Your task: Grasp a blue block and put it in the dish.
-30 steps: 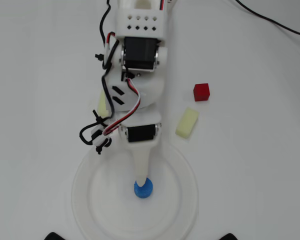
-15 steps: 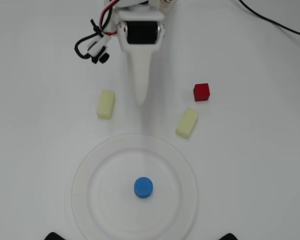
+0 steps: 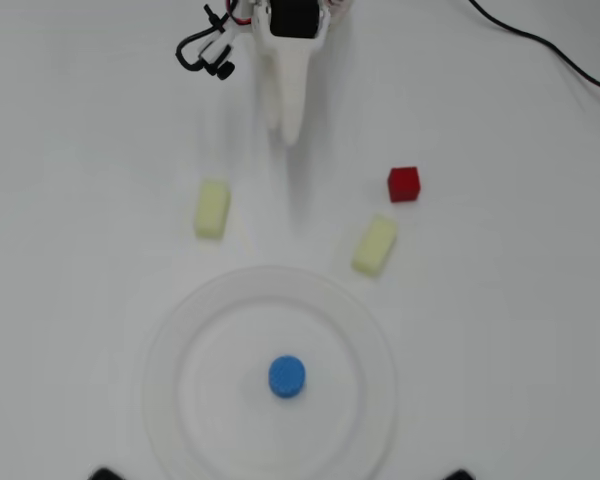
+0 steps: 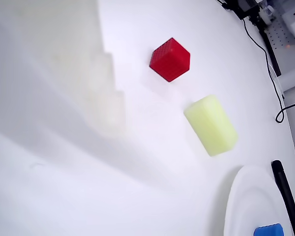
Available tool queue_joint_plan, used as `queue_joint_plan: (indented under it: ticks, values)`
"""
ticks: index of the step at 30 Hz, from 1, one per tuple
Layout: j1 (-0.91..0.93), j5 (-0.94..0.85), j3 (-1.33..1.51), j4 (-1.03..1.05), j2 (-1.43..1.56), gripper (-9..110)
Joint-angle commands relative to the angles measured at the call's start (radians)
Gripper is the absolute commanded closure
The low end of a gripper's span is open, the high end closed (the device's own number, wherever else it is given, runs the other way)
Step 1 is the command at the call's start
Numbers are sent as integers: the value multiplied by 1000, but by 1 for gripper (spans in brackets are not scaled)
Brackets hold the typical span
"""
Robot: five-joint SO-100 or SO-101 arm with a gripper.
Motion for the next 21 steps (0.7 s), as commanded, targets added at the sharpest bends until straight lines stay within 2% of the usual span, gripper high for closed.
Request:
queue_joint_plan:
  ticks: [1, 7, 13, 21]
  values:
    - [21, -18, 52, 26, 69, 70]
    - [23, -20, 216, 100, 256, 72]
    - [21, 40, 314, 124, 261, 74]
    - [-14, 98, 365, 192, 262, 101]
